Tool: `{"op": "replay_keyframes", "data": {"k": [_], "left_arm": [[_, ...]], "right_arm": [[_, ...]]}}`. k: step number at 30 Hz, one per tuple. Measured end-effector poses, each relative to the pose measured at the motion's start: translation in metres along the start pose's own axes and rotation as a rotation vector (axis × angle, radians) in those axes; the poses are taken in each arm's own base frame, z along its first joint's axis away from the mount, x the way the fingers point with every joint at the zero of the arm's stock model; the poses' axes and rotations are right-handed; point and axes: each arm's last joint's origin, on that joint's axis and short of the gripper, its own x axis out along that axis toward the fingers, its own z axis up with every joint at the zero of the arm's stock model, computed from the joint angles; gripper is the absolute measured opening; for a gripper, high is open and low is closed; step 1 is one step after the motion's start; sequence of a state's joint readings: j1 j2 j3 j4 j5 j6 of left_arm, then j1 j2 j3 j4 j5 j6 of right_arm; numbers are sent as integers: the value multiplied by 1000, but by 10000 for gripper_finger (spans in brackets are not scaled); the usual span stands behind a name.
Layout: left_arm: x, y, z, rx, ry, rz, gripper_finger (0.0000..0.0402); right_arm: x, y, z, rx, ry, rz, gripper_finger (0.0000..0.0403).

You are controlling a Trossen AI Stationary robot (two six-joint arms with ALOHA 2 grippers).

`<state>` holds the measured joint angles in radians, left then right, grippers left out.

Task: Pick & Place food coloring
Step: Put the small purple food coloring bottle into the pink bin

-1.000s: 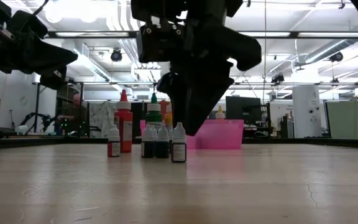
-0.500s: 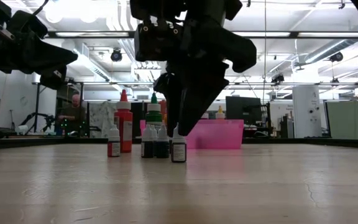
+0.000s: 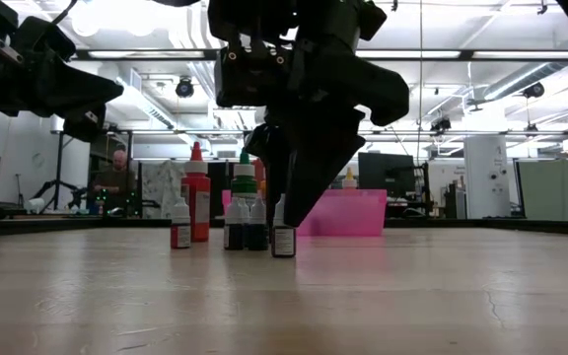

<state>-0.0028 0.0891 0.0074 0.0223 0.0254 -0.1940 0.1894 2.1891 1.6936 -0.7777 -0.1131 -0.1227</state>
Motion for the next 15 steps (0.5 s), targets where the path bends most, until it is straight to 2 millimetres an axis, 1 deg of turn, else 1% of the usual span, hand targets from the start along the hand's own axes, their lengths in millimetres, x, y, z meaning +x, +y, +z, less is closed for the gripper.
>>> {"op": "replay_keyframes", "data": {"k": [4, 7, 15], "left_arm": [[0, 0, 0, 0, 0, 0, 0], [0, 0, 0, 0, 0, 0, 0], [0, 0, 0, 0, 0, 0, 0]], "right_arm": [[0, 0, 0, 0, -3, 0, 193], [0, 0, 0, 0, -3, 0, 184], [0, -1, 0, 1, -1, -1, 127]]}}
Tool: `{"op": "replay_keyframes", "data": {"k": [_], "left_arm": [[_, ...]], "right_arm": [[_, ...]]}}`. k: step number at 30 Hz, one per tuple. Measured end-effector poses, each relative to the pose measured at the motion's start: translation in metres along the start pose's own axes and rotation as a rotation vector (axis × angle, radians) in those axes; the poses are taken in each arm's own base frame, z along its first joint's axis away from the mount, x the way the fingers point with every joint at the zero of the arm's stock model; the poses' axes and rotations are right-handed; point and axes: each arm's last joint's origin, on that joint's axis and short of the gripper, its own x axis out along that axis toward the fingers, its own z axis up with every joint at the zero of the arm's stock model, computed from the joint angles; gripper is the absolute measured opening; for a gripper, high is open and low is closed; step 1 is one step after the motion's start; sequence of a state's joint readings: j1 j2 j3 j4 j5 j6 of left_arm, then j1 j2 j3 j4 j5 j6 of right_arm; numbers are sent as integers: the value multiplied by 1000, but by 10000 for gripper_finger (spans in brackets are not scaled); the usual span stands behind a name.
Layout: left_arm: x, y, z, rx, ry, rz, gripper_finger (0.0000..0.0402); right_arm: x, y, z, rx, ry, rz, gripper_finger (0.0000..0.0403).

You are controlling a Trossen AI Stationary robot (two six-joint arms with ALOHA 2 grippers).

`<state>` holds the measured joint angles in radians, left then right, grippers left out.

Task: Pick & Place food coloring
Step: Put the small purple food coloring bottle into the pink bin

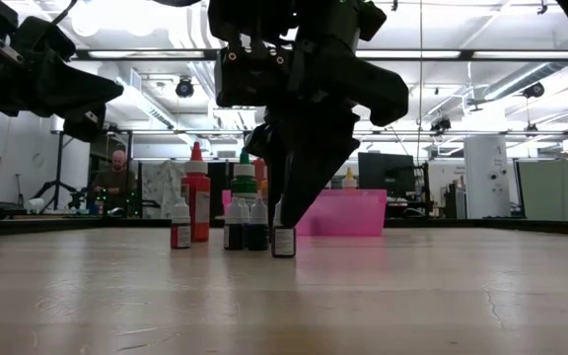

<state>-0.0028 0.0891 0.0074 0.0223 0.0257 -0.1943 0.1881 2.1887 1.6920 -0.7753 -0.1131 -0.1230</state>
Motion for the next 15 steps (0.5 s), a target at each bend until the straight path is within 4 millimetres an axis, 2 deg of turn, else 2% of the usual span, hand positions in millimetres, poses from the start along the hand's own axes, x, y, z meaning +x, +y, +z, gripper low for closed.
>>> {"op": "replay_keyframes", "data": {"k": [9, 15], "left_arm": [[0, 0, 0, 0, 0, 0, 0], [0, 0, 0, 0, 0, 0, 0]], "right_arm": [[0, 0, 0, 1, 0, 0, 65], [-4, -2, 0, 5, 1, -1, 56]]}}
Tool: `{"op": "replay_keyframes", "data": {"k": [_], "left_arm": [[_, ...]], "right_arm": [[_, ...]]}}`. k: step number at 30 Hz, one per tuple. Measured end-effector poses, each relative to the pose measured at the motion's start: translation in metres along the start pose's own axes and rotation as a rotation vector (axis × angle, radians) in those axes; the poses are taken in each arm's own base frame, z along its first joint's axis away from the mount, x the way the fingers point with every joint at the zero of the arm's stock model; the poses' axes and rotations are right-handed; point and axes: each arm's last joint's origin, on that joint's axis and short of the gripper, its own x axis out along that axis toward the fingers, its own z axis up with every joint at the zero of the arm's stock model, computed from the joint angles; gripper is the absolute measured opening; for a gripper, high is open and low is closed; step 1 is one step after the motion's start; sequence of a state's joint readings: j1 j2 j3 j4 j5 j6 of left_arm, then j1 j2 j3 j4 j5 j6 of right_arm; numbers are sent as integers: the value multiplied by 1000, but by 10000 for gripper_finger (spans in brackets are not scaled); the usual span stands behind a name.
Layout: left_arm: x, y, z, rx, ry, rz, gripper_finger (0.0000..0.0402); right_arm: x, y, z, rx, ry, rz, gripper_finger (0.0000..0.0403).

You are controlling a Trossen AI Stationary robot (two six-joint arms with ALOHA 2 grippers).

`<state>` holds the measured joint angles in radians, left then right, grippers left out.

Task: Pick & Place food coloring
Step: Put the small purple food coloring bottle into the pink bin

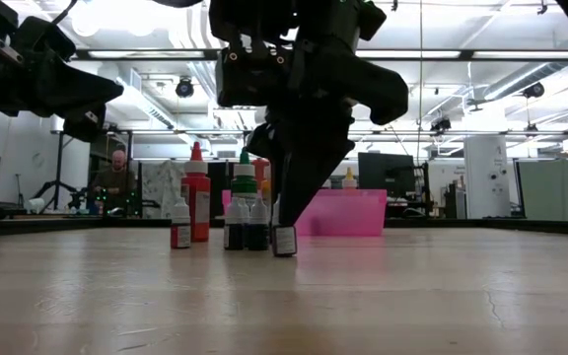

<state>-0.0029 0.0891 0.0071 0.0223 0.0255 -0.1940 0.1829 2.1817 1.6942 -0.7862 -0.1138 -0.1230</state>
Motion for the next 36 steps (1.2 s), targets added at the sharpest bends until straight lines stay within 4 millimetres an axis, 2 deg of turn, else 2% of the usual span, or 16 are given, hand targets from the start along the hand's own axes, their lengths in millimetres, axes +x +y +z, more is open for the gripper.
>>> {"op": "replay_keyframes", "data": {"k": [4, 9, 15, 19, 29, 36], "left_arm": [[0, 0, 0, 0, 0, 0, 0], [0, 0, 0, 0, 0, 0, 0], [0, 0, 0, 0, -1, 0, 0], [0, 0, 0, 0, 0, 0, 0], [0, 0, 0, 0, 0, 0, 0], [0, 0, 0, 0, 0, 0, 0]], "right_arm": [[-16, 0, 2, -3, -20, -4, 58], [-51, -2, 0, 4, -40, -11, 58], [-95, -10, -11, 39, -44, -23, 59], [-118, -24, -23, 86, -29, -36, 59], [-152, -66, -57, 211, -39, -93, 59], [-160, -89, -84, 231, -38, -153, 59]]}}
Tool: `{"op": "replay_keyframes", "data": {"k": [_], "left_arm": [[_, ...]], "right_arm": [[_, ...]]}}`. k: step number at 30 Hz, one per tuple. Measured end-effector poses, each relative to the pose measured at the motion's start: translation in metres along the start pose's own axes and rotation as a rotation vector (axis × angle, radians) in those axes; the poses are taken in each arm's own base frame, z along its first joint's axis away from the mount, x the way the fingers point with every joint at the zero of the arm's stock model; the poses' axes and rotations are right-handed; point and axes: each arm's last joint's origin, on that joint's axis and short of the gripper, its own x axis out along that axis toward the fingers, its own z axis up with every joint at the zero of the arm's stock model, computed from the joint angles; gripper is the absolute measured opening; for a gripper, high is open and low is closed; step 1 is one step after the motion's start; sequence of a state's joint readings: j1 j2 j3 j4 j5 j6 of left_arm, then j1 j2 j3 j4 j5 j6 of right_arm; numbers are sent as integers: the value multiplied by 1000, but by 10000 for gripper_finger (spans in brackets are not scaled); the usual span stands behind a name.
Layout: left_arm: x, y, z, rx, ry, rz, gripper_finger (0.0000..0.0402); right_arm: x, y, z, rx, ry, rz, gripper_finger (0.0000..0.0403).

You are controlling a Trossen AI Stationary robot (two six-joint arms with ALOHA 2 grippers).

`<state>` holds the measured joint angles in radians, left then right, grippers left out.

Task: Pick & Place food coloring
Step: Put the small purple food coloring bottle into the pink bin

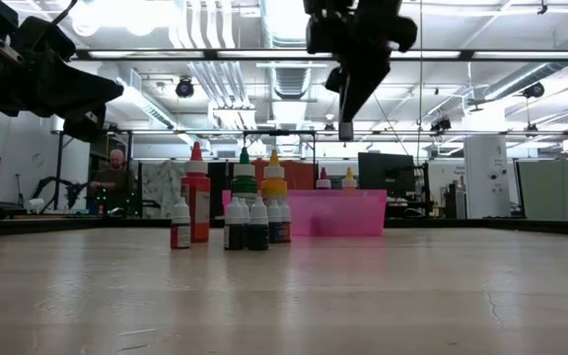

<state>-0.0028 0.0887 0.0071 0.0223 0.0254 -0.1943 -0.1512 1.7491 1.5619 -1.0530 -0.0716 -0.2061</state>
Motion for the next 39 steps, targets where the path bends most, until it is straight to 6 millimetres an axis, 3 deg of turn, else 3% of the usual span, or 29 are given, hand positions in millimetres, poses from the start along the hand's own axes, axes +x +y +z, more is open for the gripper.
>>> {"op": "replay_keyframes", "data": {"k": [11, 17, 39], "left_arm": [[0, 0, 0, 0, 0, 0, 0], [0, 0, 0, 0, 0, 0, 0], [0, 0, 0, 0, 0, 0, 0]], "right_arm": [[7, -50, -18, 52, -9, -56, 59], [12, -67, -27, 82, -12, -76, 59], [44, -78, -40, 286, -90, -120, 59]]}}
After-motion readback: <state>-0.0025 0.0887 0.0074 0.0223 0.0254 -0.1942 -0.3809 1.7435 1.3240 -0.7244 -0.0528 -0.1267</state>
